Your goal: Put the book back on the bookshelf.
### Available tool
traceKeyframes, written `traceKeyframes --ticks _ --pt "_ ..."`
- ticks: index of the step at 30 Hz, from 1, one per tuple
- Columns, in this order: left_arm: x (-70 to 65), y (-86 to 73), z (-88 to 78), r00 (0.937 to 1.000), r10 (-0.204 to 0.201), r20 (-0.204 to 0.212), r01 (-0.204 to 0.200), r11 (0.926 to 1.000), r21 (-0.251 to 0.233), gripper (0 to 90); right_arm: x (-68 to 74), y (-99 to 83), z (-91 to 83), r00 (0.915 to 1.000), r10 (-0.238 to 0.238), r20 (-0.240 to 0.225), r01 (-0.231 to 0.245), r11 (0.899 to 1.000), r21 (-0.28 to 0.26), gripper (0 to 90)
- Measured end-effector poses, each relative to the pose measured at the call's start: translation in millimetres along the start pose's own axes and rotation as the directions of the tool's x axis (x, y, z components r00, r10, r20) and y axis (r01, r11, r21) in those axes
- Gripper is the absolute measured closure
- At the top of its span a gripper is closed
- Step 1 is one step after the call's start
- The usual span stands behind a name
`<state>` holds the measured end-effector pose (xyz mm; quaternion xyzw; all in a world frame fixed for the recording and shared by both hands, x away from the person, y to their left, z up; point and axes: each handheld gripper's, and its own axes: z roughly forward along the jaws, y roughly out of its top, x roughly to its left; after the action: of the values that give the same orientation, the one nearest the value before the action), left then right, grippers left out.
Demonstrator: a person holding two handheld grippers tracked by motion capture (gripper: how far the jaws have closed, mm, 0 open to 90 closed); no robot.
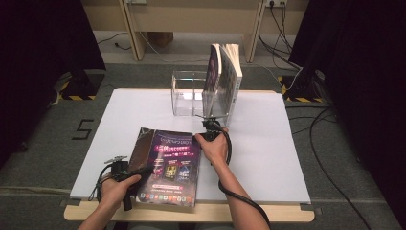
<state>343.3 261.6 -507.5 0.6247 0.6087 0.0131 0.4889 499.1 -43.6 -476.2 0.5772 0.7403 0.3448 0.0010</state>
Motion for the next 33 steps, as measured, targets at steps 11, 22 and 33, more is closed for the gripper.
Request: traceKeyframes --ticks 11,22,33 --pt "0.4 -0.3 -0.3 1.0000 0.001 -0.003 -0.001 1.0000 0.000 78.6 8.5 0.9 -18.4 0.9979 0.030 -0.058 -0.034 0.996 -0.077 58.2" --pt "1.0 -0.6 -0.7 1.0000 -0.004 -0.004 0.004 1.0000 -0.004 78.8 25.3 -4.1 -24.9 0.9931 -0.009 -0.117 0.002 0.998 -0.062 69.1" --pt "0.0 -0.1 -0.4 1.0000 0.003 0.000 -0.003 1.0000 -0.005 77.1 31.3 1.2 -37.9 0.9889 -0.060 -0.136 0.055 0.998 -0.039 78.4"
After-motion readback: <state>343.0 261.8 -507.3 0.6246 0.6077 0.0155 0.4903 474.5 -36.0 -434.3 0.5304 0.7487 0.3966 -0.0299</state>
